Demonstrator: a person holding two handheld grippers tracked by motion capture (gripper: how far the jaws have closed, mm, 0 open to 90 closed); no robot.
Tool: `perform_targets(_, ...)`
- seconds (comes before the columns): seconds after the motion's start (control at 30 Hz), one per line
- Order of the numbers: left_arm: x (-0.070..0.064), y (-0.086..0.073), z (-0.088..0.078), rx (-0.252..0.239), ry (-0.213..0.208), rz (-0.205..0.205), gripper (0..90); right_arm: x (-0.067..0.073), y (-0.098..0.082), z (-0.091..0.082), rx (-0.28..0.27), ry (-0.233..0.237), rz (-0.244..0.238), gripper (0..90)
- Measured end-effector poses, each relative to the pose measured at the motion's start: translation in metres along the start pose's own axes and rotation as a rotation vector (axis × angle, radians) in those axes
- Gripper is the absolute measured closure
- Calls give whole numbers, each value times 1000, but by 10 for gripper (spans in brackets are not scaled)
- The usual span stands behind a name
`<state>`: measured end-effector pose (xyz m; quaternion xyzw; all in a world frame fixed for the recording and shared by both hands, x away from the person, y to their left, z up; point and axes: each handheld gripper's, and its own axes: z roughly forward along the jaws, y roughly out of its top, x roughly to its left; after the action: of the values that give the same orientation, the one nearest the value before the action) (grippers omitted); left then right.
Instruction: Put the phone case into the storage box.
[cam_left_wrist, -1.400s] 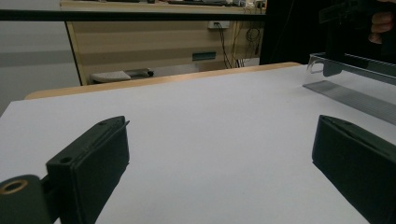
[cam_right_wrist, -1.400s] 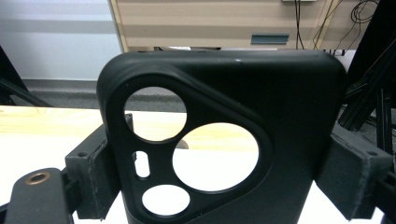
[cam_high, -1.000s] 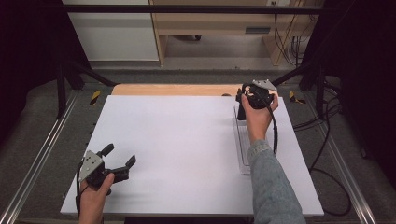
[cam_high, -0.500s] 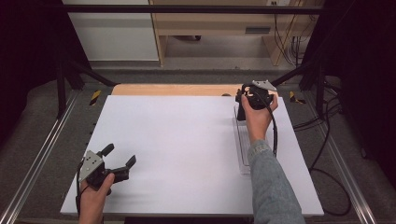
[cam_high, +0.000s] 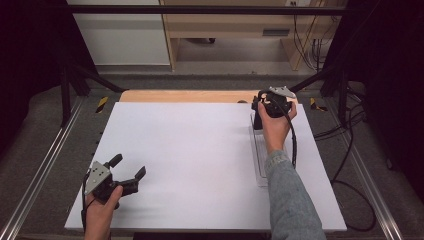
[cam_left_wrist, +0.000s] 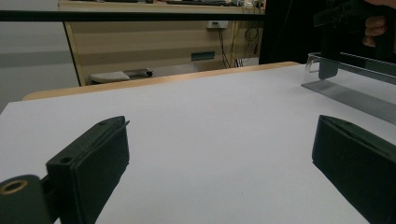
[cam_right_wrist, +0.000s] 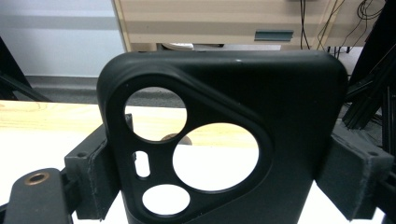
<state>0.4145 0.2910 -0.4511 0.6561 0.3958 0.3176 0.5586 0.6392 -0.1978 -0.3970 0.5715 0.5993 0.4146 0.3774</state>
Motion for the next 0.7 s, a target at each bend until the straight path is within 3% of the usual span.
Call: perform_targets(0.7, -1, 0, 1, 3, -3, 2, 40, 0, -1, 1, 3, 7, 9, 134)
